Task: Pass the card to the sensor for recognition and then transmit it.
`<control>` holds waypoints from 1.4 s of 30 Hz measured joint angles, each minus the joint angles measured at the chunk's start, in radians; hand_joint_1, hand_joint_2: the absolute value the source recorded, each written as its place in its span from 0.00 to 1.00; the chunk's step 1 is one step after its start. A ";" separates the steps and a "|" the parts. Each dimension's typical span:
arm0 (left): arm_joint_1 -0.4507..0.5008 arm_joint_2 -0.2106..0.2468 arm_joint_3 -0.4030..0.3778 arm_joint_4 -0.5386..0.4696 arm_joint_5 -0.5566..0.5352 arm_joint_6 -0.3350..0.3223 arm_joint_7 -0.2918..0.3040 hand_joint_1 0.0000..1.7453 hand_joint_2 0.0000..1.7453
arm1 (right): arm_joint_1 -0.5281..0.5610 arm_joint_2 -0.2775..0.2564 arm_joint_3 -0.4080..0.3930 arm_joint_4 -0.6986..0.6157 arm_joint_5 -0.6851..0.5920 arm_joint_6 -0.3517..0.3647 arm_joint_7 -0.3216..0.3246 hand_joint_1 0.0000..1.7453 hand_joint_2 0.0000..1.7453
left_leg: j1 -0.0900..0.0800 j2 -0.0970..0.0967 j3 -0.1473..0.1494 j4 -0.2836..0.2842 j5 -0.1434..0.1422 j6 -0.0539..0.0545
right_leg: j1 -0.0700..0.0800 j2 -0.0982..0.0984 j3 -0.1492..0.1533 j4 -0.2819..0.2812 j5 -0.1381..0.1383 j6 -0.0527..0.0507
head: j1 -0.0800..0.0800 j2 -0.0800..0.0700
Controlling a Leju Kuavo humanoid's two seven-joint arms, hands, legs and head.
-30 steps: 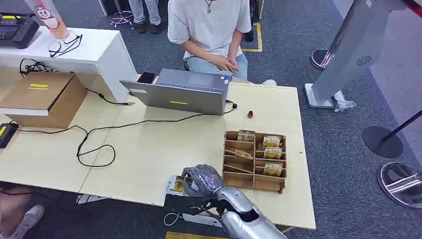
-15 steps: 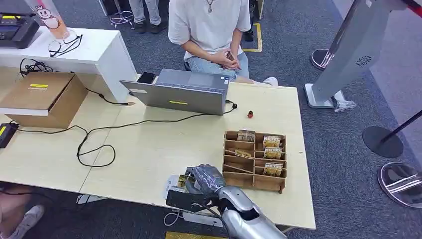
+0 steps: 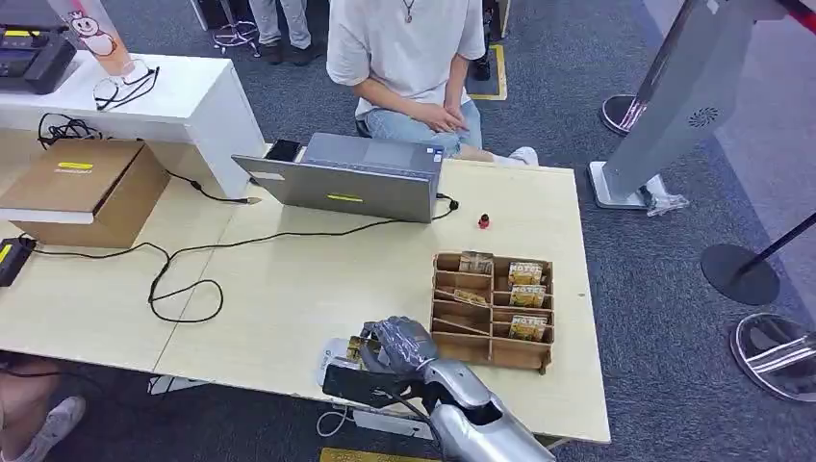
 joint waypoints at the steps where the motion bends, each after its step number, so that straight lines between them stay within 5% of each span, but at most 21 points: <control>1: 0.000 0.000 -0.002 0.000 0.001 0.000 0.000 0.00 0.00 | 0.000 0.000 0.000 0.000 0.000 0.000 0.003 1.00 1.00 | 0.000 0.000 0.000 0.000 0.000 0.000 | 0.000 0.000 0.000 0.000 0.000 0.000 | 0.000 0.000; 42: 0.001 -0.001 -0.014 0.000 0.026 0.000 0.002 0.00 0.00 | 0.000 0.003 0.000 0.013 0.038 0.012 0.022 1.00 1.00 | 0.000 0.000 0.000 0.000 0.000 0.000 | 0.000 0.000 0.000 0.000 0.000 0.000 | 0.000 0.000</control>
